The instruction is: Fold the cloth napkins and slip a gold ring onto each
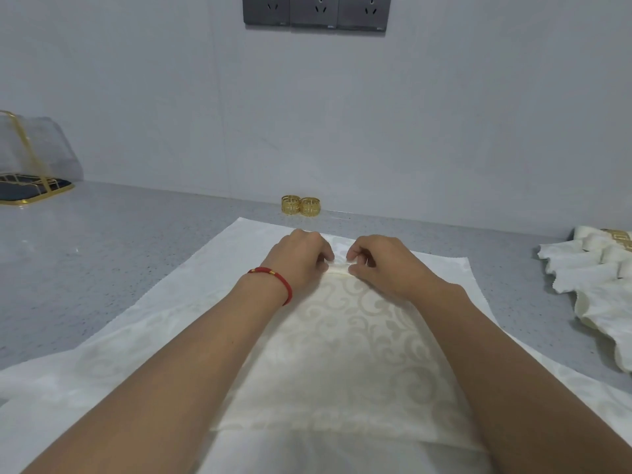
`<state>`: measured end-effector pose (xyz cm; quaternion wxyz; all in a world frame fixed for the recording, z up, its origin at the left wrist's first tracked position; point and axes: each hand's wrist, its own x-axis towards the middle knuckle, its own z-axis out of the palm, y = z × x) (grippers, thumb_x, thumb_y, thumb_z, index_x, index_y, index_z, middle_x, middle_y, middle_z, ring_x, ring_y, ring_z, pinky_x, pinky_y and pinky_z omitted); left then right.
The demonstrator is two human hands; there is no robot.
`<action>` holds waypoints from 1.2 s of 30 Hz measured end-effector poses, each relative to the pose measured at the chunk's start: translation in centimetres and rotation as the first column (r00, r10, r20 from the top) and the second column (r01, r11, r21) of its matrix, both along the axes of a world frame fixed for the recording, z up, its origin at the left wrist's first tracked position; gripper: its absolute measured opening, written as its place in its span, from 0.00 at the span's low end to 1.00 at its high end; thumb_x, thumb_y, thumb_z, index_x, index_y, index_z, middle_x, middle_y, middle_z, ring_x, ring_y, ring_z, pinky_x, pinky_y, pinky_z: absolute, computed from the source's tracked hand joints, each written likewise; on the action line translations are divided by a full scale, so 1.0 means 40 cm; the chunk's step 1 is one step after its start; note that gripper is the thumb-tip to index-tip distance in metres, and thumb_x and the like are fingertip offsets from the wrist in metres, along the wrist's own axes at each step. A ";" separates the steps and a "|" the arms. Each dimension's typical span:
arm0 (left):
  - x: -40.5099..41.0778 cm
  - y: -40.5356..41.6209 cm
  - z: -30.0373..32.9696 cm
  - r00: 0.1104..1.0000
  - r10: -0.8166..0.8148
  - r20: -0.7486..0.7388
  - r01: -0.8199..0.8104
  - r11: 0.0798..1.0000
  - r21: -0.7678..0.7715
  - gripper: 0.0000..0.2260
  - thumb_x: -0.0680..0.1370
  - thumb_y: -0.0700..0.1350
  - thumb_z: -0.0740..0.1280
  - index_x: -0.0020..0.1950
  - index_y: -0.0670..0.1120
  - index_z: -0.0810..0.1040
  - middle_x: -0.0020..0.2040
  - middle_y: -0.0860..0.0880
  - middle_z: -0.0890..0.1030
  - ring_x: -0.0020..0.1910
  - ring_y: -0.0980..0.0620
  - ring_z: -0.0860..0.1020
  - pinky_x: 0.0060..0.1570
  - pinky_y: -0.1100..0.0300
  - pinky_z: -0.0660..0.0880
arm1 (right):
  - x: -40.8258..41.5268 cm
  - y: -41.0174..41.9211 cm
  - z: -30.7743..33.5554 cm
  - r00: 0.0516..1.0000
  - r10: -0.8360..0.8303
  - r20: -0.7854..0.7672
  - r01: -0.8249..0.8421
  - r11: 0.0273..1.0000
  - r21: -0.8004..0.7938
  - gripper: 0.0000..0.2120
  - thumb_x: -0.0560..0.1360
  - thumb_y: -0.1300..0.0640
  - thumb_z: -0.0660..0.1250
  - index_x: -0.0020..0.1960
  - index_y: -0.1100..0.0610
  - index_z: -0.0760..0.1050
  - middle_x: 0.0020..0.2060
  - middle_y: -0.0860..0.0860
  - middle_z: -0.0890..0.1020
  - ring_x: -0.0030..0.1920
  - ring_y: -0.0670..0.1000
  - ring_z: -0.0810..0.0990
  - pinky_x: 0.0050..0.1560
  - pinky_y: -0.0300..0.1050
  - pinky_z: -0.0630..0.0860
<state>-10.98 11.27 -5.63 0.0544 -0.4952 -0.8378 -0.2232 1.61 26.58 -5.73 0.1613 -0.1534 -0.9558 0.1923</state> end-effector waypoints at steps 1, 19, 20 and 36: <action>0.003 -0.003 -0.002 0.999 0.009 0.032 -0.009 1.000 0.030 0.10 0.75 0.38 0.66 0.49 0.49 0.85 0.42 0.51 0.82 0.43 0.47 0.77 0.46 0.56 0.76 | 0.001 0.006 -0.003 1.000 -0.001 0.003 0.001 1.000 -0.001 0.02 0.77 0.54 0.71 0.50 0.51 0.81 0.44 0.45 0.78 0.44 0.43 0.75 0.46 0.43 0.74; 0.034 -0.071 0.027 0.932 -0.151 -0.328 0.069 0.966 -0.249 0.13 0.74 0.34 0.62 0.47 0.51 0.80 0.47 0.52 0.78 0.48 0.49 0.75 0.48 0.56 0.69 | 0.095 -0.035 0.029 0.980 0.085 0.178 -0.151 0.905 0.397 0.10 0.77 0.62 0.61 0.51 0.51 0.78 0.49 0.46 0.78 0.49 0.52 0.76 0.46 0.46 0.70; 0.032 -0.079 0.019 0.973 -0.099 -0.209 0.062 0.982 -0.177 0.14 0.73 0.35 0.62 0.45 0.52 0.81 0.46 0.52 0.78 0.46 0.49 0.76 0.49 0.55 0.73 | 0.102 -0.038 0.025 0.989 0.069 0.128 -0.104 0.951 0.291 0.09 0.77 0.60 0.61 0.50 0.51 0.80 0.48 0.46 0.79 0.49 0.50 0.77 0.48 0.47 0.74; 0.047 -0.099 0.021 0.962 0.064 -0.264 -0.127 0.965 -0.229 0.09 0.78 0.38 0.60 0.54 0.50 0.73 0.52 0.51 0.76 0.55 0.47 0.70 0.50 0.53 0.63 | 0.104 -0.066 0.016 0.995 -0.095 0.028 0.082 0.950 0.303 0.04 0.77 0.59 0.66 0.46 0.51 0.73 0.44 0.46 0.78 0.49 0.52 0.73 0.58 0.51 0.68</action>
